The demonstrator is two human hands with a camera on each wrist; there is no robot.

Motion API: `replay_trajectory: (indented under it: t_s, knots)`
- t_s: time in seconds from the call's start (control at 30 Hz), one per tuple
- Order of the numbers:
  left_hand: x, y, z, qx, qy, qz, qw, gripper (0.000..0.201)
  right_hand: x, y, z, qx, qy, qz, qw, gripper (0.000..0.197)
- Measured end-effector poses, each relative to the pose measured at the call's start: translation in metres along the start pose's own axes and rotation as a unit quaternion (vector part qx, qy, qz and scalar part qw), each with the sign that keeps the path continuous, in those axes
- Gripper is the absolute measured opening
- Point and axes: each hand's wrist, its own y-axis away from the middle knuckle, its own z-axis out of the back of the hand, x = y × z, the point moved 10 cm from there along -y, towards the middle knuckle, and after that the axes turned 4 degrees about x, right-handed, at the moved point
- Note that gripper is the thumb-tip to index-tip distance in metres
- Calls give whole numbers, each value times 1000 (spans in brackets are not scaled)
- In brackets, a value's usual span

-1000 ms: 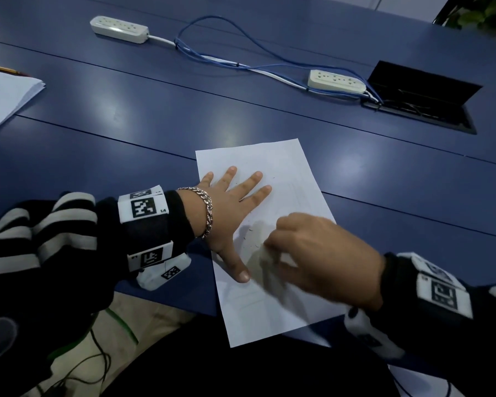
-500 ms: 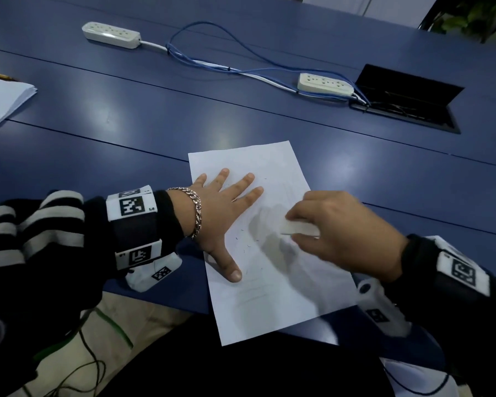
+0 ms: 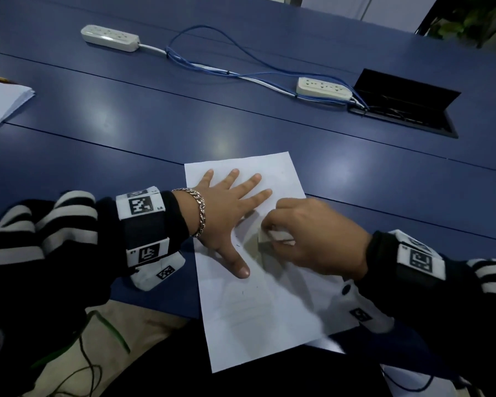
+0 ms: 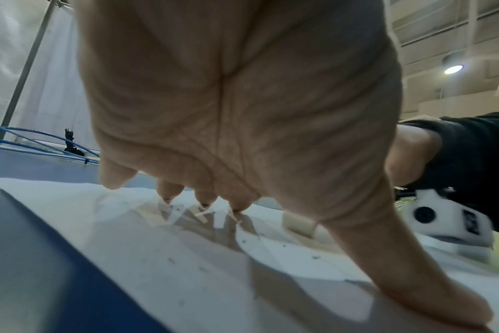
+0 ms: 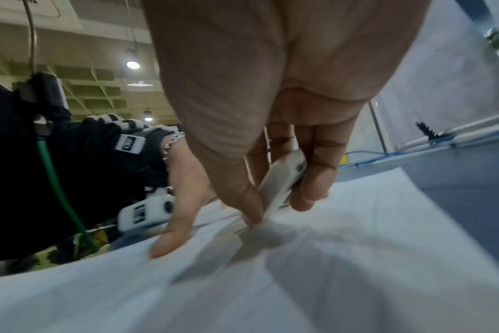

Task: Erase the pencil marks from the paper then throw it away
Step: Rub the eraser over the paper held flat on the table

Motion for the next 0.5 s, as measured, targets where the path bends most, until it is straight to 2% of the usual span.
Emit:
replay_trajectory:
  t_s: [0.17,0.23,0.33,0.4,0.5]
  knots:
    - [2,-4,-1,-12,2,-5,1000,165,-37,-19,22,-33,17,-65,997,29]
    - [4,-6,-2,-15,2,-2,1000,169,-25,-14,16,-27,20,-37,999,29]
    - [6,-8,-3,-16,-9,6,1000,174,16,4,-2,44,-11,43,998,23]
    - [6,-9,-3,-16,-11,5,1000,175,11,-1,0,55,-16,37,998,33]
    - [7,-9,-3,-16,-11,0,1000,174,-27,-22,19,-11,-6,-7,1000,52]
